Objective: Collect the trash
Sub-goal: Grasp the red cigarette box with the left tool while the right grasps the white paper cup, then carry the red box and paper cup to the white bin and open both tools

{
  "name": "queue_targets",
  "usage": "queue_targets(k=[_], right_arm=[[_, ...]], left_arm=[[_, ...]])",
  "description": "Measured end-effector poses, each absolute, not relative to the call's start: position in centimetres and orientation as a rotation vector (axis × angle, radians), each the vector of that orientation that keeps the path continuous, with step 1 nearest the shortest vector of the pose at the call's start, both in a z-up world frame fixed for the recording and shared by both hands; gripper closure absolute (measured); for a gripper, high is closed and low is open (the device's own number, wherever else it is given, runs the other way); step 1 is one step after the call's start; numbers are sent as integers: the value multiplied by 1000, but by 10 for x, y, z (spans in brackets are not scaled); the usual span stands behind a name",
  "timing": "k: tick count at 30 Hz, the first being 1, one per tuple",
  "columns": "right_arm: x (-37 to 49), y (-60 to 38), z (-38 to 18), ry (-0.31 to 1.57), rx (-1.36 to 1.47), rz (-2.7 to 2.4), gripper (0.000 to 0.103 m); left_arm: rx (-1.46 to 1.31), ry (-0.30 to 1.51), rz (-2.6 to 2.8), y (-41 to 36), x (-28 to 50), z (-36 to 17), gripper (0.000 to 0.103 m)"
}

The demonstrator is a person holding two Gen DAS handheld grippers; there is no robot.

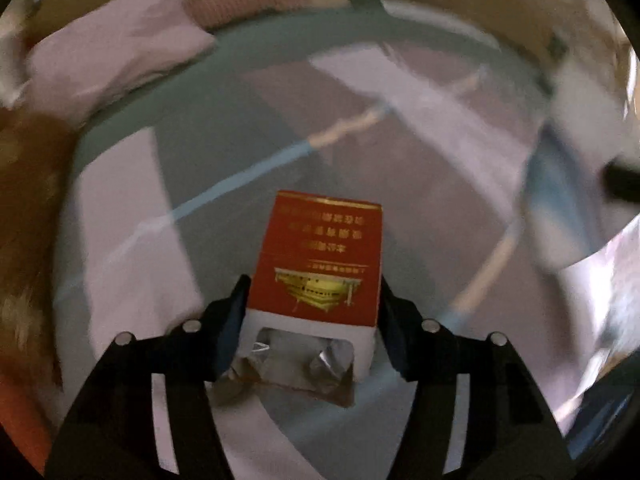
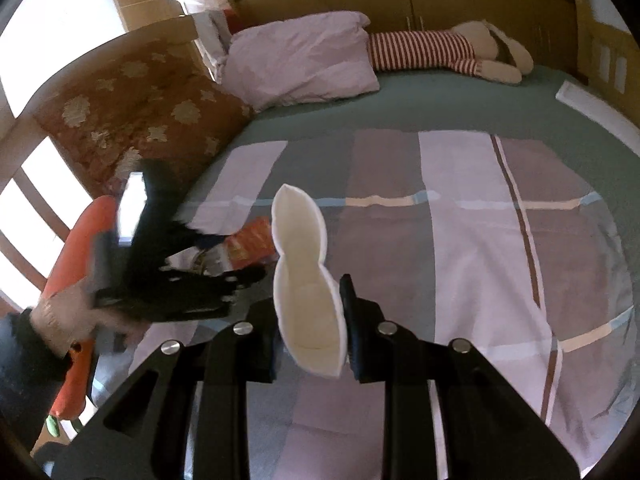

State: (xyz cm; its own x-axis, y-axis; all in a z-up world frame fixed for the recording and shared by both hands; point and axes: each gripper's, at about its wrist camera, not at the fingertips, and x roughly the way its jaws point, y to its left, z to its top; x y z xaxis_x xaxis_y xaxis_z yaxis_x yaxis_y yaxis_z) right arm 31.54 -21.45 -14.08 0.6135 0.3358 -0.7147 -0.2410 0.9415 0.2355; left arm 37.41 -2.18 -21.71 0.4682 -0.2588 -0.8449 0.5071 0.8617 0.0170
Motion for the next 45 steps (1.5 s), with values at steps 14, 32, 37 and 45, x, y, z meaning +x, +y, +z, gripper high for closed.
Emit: queue_targets(k=[14,32,37,45], right_arm=[[174,-211,-123,751,128,354,77],[175,-196,-139,806,91,349,77],[174,-197,-139,806,90,347,77],[110,-271,-85,641,167,259,76]], left_arm=[[-29,840,-175,8,167,-132,41],[12,857,-183,0,168,-154,42],[13,858,-178,1,168,-155,42],[4,844,-185,6,166,-152,42]])
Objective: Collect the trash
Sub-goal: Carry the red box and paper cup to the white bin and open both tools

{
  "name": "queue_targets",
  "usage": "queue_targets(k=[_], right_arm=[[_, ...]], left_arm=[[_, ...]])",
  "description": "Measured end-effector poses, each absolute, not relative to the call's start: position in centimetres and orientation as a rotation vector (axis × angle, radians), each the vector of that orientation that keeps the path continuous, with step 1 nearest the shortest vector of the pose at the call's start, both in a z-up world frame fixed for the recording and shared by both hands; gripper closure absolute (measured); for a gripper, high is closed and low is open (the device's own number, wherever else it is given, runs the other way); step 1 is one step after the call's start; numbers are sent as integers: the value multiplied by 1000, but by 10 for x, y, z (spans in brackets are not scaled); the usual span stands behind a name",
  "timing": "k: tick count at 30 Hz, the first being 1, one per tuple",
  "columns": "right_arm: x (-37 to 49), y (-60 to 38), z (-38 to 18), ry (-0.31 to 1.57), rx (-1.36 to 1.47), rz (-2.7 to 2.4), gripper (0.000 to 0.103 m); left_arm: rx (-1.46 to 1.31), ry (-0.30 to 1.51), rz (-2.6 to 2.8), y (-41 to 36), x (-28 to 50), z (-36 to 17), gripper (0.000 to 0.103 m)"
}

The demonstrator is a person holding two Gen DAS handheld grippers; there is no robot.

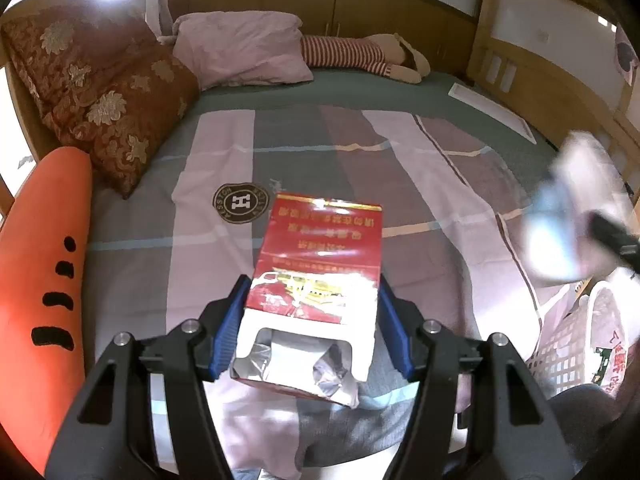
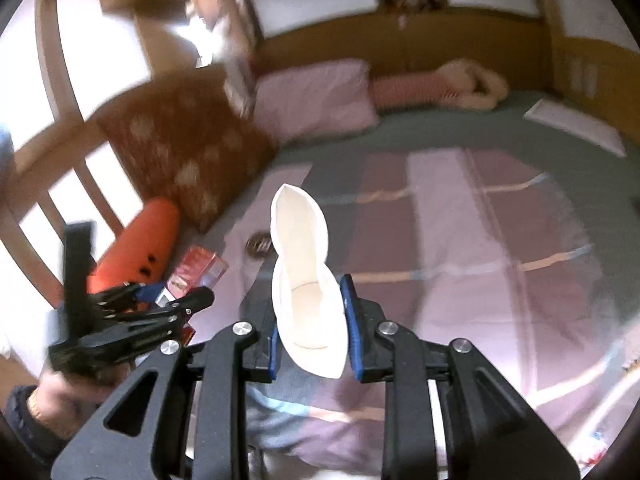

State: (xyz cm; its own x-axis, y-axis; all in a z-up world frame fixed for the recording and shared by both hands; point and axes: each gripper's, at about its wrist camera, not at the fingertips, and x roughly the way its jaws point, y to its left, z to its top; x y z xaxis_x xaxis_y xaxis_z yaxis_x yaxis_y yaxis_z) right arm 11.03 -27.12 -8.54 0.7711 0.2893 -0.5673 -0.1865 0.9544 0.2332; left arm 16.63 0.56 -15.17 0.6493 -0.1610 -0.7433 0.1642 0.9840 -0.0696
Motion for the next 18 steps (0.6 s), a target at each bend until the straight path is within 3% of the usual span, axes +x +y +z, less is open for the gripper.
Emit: queue_targets(k=[7,9,10,11,13,18], right_arm=[[-4,-415,-80,637,191,-128,69],[-25,-442,-101,676,223,-194,48],[-32,-453,-114,709,233,-228,19],[-40,-467,-131,753,240,-295,13],[-56,-486,-140,761,281,-384,13],[-107,-527,-103,520,466,-483,13]], left_arm=[[24,832,-252,-8,162,-146,42],[44,821,-297,-24,157,-141,42],[56,815,-344,-40,154,-135,42],[68,809,-370,-50,150,-131,42],[120,806,-463,-91,138,-120,42],[209,821,-732,-202,96,-97,42]])
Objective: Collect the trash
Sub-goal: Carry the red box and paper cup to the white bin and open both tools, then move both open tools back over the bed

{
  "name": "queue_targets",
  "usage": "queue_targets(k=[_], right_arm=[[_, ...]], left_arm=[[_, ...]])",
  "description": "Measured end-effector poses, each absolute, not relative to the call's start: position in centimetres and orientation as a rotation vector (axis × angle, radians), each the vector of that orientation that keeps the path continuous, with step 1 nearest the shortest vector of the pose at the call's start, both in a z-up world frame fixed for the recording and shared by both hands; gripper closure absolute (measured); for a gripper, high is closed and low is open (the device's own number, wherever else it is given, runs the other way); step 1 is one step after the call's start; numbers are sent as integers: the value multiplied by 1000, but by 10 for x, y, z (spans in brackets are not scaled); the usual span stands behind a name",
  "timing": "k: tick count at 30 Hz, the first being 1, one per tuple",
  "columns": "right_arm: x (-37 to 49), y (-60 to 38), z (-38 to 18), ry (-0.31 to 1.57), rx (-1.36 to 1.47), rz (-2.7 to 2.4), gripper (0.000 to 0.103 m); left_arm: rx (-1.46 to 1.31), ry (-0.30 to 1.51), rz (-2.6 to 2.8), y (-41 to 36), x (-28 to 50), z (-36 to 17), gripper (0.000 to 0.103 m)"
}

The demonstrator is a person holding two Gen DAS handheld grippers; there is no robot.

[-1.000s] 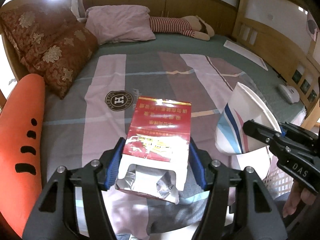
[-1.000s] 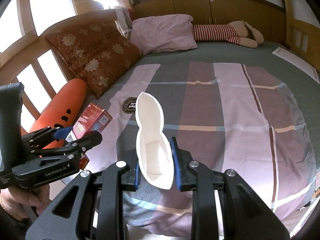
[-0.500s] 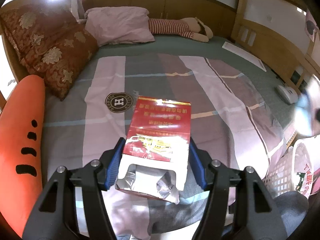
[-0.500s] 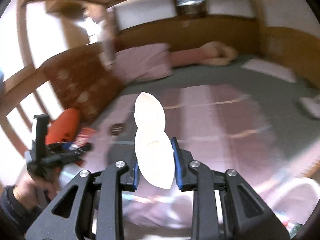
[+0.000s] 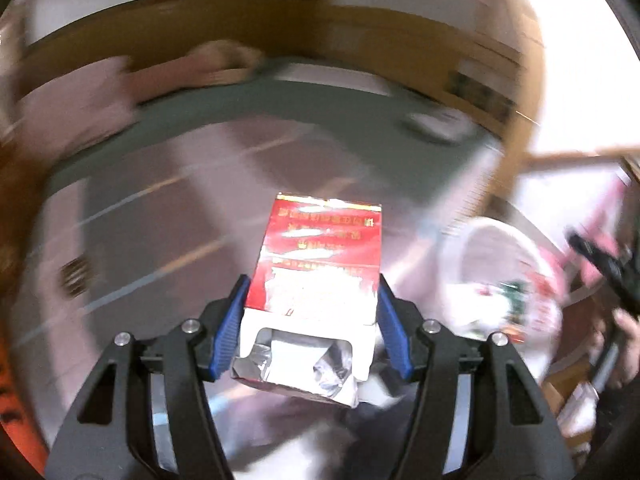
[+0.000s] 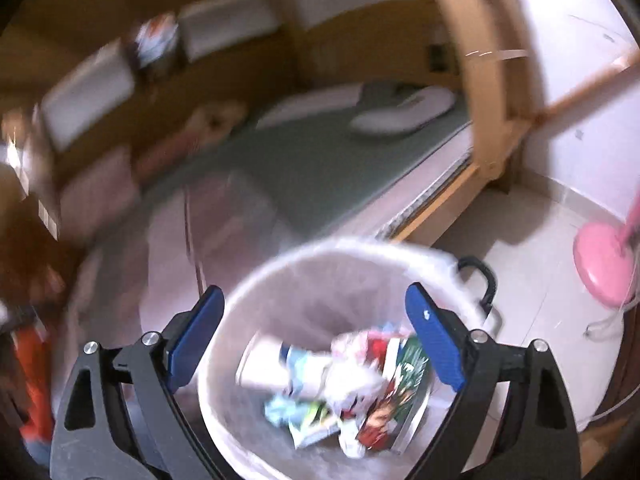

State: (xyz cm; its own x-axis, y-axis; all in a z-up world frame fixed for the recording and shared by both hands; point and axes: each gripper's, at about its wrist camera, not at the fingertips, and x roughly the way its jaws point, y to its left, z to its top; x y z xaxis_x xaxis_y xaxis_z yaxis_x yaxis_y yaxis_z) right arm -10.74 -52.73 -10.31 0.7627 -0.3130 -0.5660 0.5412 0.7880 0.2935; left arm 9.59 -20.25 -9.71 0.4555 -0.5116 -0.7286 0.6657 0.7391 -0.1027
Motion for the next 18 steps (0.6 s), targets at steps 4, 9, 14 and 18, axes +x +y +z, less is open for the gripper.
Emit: queue_targets(k=[4,9,14,18], right_arm=[[-119,-532,-75,434,465,-483,13],[-112,-524,-58,412,428,-447,13],[-82,-498,-68,484,404,-379,13],[-29,-448,-80,568,369,-257,13]], left_arm=[[272,893,-962,-305,54,-96,18],[355,917,-1017,-371,35,-113,3],[271,875,-903,-314,64,-98,3],[211,768,-664,-210,103,-78,3]])
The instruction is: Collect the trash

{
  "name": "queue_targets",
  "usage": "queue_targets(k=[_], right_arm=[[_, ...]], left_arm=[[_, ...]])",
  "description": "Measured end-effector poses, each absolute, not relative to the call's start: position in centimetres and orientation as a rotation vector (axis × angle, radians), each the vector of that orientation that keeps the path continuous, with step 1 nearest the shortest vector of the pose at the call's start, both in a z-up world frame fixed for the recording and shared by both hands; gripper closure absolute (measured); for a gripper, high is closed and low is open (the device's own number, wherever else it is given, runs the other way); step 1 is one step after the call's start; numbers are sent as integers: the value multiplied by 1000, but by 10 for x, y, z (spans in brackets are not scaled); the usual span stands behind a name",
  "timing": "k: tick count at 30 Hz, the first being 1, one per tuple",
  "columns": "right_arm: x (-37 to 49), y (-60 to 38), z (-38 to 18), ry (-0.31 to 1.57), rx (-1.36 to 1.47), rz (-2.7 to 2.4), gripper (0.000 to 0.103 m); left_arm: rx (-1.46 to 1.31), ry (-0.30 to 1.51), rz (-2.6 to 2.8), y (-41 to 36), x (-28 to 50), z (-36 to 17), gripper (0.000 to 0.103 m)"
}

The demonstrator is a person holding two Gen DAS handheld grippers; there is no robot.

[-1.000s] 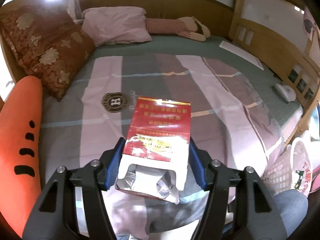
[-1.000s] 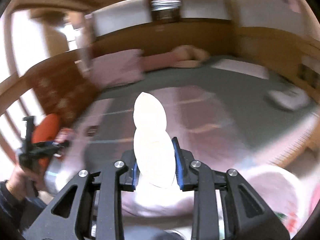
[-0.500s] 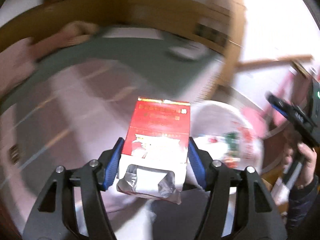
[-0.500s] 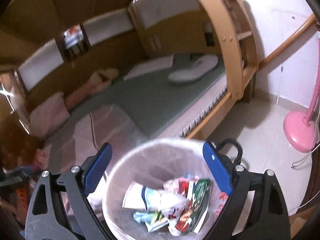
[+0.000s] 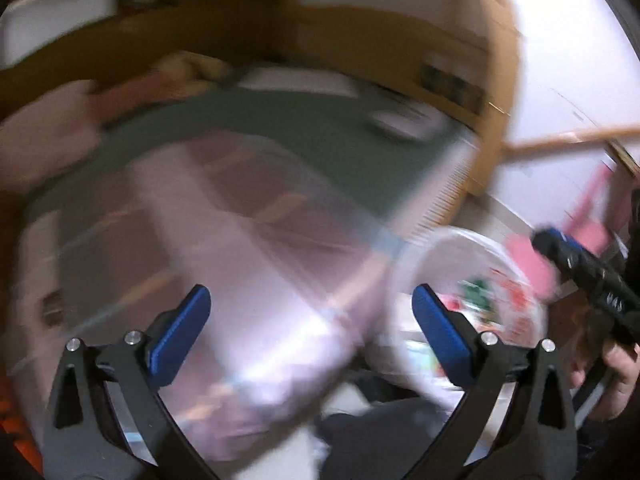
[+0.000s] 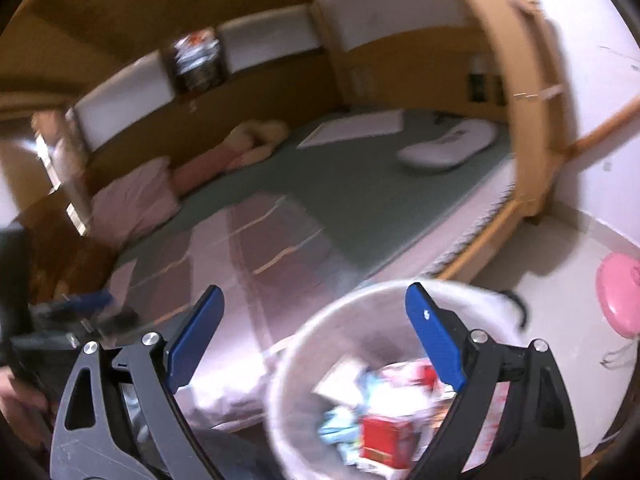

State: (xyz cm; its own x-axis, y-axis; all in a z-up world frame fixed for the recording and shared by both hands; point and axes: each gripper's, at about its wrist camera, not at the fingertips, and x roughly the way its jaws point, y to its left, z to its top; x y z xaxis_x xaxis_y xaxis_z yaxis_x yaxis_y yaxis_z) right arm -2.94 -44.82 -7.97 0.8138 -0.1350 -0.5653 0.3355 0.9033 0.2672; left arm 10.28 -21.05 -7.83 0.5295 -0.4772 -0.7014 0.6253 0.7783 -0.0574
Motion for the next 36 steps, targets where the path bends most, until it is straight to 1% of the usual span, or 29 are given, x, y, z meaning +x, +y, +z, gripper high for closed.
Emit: queue_targets(k=[3,6,7,8,10,12,14,17,22,36], right_arm=[[13,-398,-80,605,313,-169,13],[57,-340,-74,618,249,-85,10],[70,-323,-73,622,223,-65,6],[85,-304,-73,627,191,-42,3],[114,-266,-74,644,130,12,3],[138,-234,-79,659,85,41,3],[153,-213,-86,663,74,54,3],[159,-202,-101,664,62,60,3],[164,-197,-127,762,59,65,3],[165,-197,-134,759,62,60,3]], left_arm=[[202,739,-476,-145,123,-75,3],[135,744,-276,-65,146,-78,3],[96,747,-229,-43,149,-81,3],[64,752,-203,-28,152,-84,3],[-5,768,-140,3,155,-95,3],[4,777,-40,23,159,-111,3],[32,800,31,34,167,-120,3],[-21,835,29,52,172,-122,3],[48,814,5,35,163,-121,3],[-1,852,-18,33,167,-127,3]])
